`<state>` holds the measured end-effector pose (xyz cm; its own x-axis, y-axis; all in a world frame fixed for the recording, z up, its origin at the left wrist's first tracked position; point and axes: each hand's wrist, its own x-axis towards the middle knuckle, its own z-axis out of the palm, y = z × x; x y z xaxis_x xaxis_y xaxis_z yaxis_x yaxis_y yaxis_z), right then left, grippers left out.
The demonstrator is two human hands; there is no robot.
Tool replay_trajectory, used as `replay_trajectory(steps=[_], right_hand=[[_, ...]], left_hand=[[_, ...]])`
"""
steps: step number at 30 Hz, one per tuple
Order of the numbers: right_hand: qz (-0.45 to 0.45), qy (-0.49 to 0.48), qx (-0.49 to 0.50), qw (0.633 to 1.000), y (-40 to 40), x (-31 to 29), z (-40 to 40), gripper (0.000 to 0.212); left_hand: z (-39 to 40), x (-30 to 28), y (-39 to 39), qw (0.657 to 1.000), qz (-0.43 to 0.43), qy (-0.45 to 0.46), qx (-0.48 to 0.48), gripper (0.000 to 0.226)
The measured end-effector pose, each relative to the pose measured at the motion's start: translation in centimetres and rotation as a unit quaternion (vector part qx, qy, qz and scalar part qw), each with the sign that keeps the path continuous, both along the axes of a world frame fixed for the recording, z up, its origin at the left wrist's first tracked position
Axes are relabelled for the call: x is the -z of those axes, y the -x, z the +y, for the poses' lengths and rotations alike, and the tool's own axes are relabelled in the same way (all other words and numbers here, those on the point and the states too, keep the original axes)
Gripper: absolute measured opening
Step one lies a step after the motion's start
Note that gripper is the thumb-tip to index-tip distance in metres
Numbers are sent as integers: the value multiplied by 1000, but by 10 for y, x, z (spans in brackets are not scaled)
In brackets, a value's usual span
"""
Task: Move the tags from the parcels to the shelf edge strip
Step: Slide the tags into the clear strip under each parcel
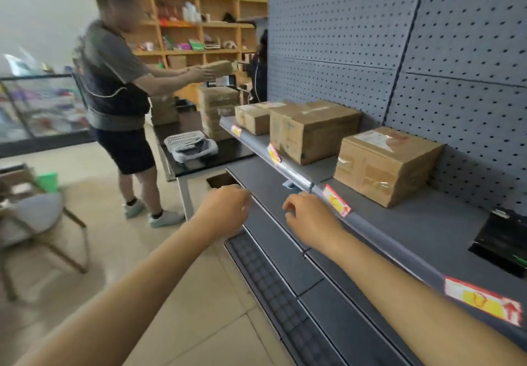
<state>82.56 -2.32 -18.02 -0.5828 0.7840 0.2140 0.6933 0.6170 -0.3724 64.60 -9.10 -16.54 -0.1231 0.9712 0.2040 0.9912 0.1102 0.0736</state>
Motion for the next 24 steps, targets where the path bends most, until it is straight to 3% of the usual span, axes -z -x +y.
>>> replay_trajectory(steps=[9, 24], right_hand=[[-34, 6, -80, 996, 123, 6, 50, 21], [-29, 25, -134, 990, 275, -15, 208, 23]], left_hand=[[23, 1, 113, 997, 8, 4, -82, 26], [156, -7, 249, 986, -4, 6, -166, 29]])
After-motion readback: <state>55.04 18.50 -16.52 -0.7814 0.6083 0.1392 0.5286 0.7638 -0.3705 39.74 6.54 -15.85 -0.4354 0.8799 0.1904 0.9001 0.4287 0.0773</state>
